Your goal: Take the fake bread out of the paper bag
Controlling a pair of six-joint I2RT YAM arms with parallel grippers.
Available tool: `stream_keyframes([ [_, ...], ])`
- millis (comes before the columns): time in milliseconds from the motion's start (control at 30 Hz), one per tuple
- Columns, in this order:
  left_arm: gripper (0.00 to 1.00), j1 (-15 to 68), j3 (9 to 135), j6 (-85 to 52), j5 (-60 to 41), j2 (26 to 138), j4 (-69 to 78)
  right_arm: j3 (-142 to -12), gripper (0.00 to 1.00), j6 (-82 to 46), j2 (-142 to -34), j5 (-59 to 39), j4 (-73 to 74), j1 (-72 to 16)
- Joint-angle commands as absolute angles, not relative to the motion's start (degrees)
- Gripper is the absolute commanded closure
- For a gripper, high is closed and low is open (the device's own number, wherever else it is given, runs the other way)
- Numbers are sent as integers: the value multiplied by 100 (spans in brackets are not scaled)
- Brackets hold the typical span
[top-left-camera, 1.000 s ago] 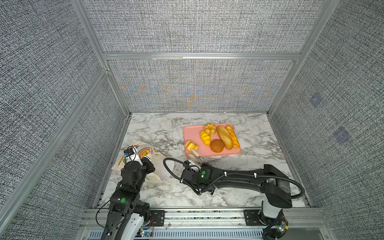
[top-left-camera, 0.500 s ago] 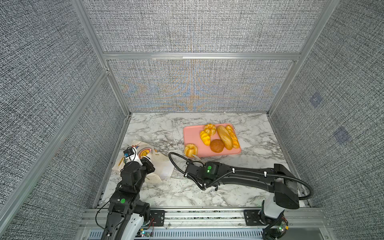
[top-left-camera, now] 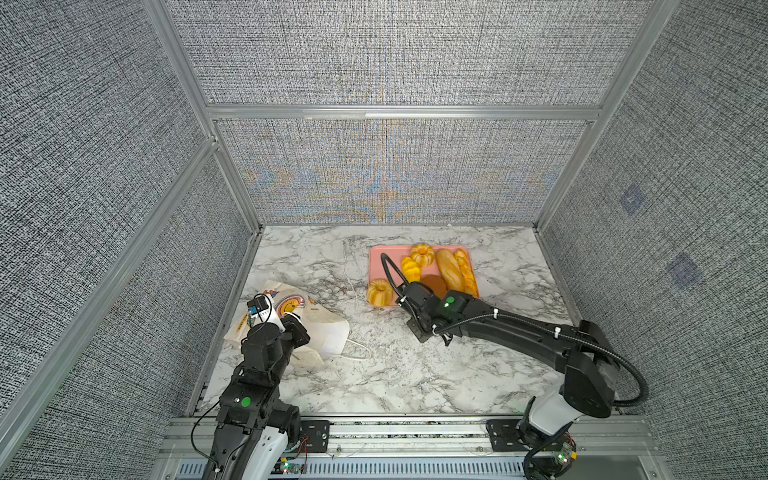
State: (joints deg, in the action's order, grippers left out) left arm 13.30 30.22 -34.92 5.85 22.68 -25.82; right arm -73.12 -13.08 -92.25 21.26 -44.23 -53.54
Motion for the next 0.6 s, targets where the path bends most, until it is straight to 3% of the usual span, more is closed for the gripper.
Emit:
stream_keyframes([
  [0,100,1325,3041,-3498,554,2275,-2726,-7374,86,-1536,-9092,1762,-4480,-5303],
  [133,100,1318,3031,-3496,554,2289,-2716,-7339,100,-1793,-8850,1648,-4693,-5300],
  [333,100,1324,3015,-3507,598,2241,-2698,-7354,100,-2245,-8512,417,-3979,-5334],
  [567,100,1319,3047,-3506,599,2188,-2737,-7707,100,-2596,-9068,-427,-3201,-5461],
])
